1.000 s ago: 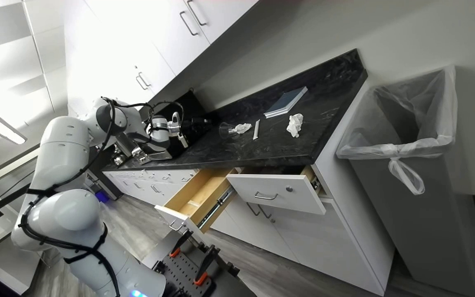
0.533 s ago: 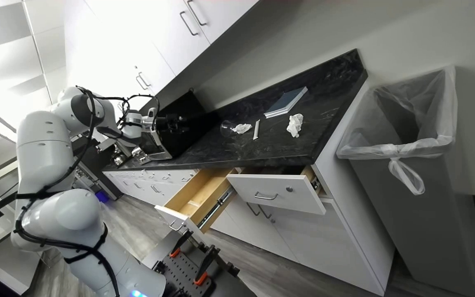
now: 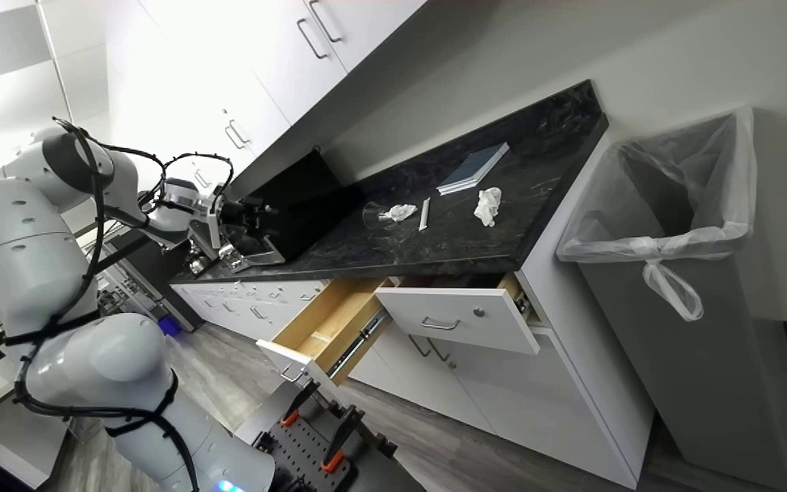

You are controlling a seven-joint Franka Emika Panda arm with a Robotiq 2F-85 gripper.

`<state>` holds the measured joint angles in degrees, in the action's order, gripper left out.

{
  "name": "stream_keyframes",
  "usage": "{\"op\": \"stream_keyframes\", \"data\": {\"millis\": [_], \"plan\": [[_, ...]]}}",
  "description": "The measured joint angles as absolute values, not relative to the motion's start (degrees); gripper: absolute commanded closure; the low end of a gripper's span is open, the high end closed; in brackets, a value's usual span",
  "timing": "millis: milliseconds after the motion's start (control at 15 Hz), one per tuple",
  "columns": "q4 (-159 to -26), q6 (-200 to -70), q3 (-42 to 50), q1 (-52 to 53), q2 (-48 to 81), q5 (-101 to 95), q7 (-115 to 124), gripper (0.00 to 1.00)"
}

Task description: Pick up the plastic cup from the drawer, put it on the countertop and close the drawer.

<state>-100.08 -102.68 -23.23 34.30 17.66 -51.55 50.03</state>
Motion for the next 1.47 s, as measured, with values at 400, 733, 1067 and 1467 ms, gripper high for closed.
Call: {"op": "stream_keyframes", "data": {"millis": [400,733,1067,1467], "plan": [[-99.5,-102.6,-22.7,34.5,19.4,-50.6,49.6,0.0],[-107.7,-105.4,-26.3,35.8,17.7,-40.7,44.2,0.0],[-123.8,-108.5,-29.6,39.3,11.7,-34.5,41.8,0.0],[-139.0,-114.1,-29.7,40.3,3.5,-37.2,35.9,0.0]]}}
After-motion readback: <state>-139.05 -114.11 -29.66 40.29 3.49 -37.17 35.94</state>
